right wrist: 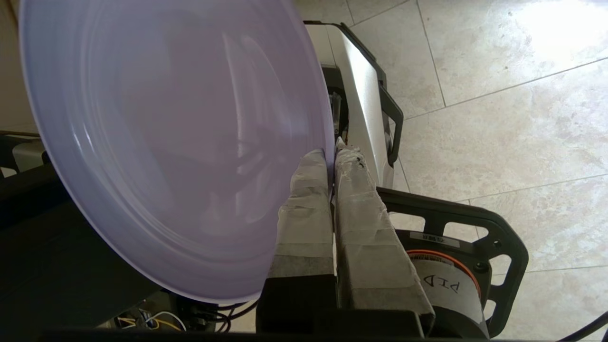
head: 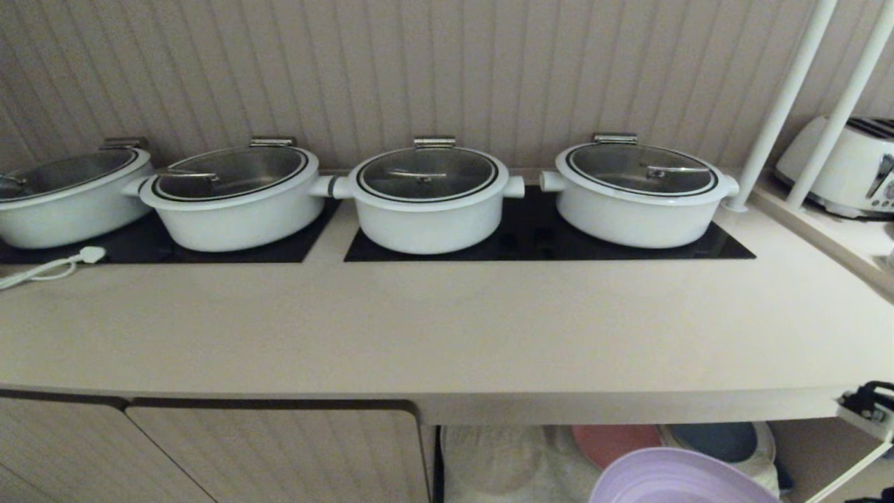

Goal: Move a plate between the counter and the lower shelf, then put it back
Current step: Put the plate in the cupboard

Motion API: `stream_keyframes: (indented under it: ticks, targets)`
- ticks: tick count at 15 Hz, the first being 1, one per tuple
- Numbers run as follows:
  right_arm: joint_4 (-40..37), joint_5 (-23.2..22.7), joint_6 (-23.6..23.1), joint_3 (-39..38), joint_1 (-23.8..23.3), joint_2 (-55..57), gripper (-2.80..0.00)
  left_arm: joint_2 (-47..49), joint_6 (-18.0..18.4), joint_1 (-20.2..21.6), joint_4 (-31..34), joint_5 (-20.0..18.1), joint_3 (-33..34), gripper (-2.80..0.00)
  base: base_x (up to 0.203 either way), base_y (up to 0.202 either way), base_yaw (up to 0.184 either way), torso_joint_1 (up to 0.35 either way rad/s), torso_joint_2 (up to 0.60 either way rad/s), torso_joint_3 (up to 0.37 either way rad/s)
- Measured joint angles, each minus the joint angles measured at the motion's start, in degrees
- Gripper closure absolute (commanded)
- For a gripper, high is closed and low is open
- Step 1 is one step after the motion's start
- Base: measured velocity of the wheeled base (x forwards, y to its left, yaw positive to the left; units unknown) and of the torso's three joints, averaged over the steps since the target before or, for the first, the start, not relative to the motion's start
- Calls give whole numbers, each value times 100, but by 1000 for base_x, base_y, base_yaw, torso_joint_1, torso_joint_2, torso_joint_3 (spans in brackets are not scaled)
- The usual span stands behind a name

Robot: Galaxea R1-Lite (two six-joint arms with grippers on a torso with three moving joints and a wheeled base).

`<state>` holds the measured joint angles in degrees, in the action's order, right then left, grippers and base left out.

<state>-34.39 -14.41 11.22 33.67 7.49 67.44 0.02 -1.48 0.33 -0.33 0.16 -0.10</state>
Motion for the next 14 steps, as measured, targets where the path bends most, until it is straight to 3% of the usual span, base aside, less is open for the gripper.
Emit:
stream_keyframes:
  ticks: [6,14]
  targets:
    - [2,-9,7,-27,32,-10,0,0,0,0,3,-1,0,0,0,0,0,-175,382,206]
    - [15,0,7,-10,65,-2,0,0,0,0,4,0,0,0,0,0,0,-241,538,290]
